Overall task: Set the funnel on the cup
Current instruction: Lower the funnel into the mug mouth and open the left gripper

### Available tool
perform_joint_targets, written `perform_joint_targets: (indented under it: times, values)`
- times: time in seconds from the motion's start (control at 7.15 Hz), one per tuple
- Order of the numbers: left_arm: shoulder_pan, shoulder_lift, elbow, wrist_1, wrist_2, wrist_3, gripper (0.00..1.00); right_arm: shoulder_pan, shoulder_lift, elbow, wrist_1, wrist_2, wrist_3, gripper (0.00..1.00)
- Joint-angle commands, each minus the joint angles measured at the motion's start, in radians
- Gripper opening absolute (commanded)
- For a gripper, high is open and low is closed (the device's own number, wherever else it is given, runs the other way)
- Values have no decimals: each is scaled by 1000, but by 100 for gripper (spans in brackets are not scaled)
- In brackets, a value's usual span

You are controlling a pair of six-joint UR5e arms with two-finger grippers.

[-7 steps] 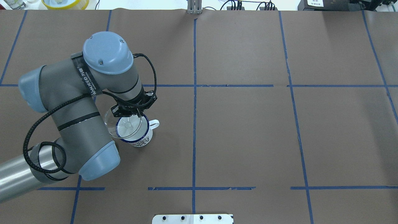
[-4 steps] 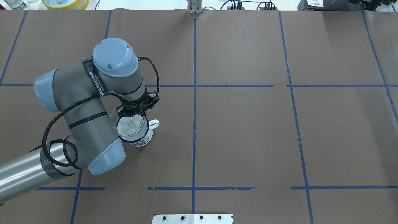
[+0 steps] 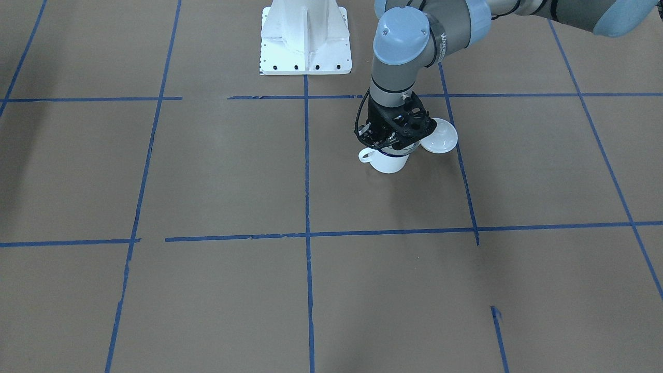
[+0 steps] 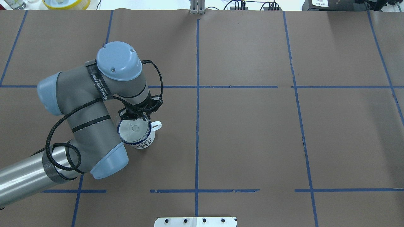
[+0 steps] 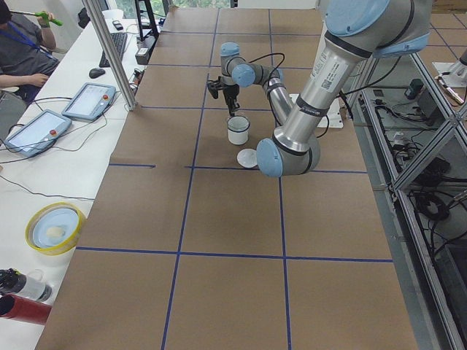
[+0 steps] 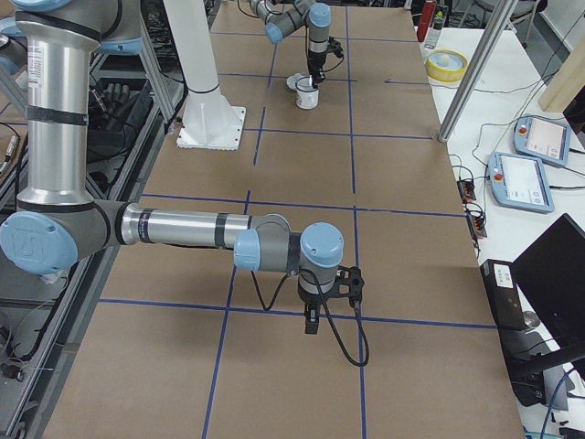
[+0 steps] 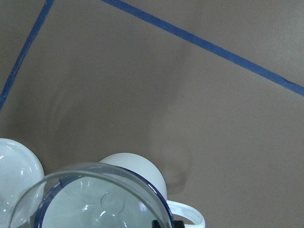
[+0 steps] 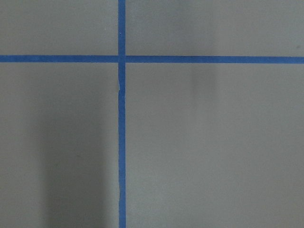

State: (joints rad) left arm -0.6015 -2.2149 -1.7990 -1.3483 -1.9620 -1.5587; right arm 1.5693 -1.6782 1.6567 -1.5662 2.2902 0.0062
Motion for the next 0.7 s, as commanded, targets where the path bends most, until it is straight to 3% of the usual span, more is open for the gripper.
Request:
perform_joint_targets:
  times: [0.0,0.14,0.28,0.56]
  values:
    - [6,1,-3,0,2,2,73,0,0,-2,0,0,0,100]
    - [5,4,-23,4,5,2,100,0,0,0,0,0,0,100]
    - [-4,30,-67,5,3,34,100,0,0,0,0,0,0,100]
    - [-125,140,-245,-2,-8,305,100,0,0,-2,0,0,0,100]
